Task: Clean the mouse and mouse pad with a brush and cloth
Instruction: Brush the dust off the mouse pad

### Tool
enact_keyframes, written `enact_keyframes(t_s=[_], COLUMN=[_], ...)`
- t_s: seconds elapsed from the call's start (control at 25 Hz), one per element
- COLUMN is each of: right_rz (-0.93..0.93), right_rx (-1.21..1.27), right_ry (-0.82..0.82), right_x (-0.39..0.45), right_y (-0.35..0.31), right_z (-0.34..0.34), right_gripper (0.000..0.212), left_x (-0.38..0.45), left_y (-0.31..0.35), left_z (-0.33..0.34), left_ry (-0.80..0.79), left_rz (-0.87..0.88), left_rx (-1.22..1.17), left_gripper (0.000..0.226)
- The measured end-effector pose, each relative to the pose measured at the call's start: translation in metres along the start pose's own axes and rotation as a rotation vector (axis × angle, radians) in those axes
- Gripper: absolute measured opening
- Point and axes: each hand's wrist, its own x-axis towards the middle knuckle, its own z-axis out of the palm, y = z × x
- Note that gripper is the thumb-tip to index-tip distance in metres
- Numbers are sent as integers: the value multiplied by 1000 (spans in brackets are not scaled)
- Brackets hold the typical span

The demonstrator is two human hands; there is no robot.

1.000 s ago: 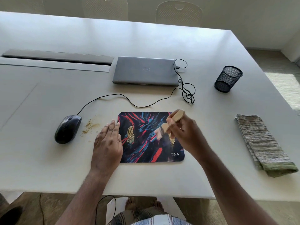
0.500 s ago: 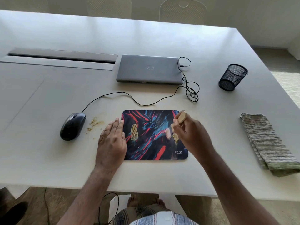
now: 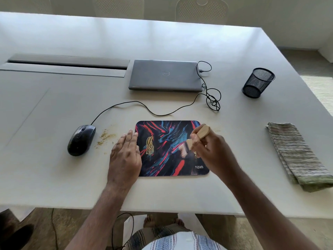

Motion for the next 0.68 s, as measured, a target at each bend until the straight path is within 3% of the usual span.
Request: enact_keyframes(t_s=[0.12,0.24,0.36,0.44,0.52,0.68], right_rz=[-110,-107,-101,-110,-100,-11], right_rx=[-121,-351,-226,-33,-24,-51], right_ry=[-127,16,64,-60,-123,41], right_x=[-11,-7,-2,-6,-11,-9], right_y=[-5,5,0,-4,4,29], right_z=[15,7,-1,3,5,-13], right_gripper=[10,8,9,12,14,16], left_x=[0,0,-1,-1,0,-1], left_y=[0,1,0,-1,0,1], left_z=[0,0,1,1,1,-1], left_ry=[13,32,27,22,21,20], left_rz=[0,7,6,5,7,10], left_rx=[3,17,18,20,16,7], left_gripper=[55,55,54,54,54,55])
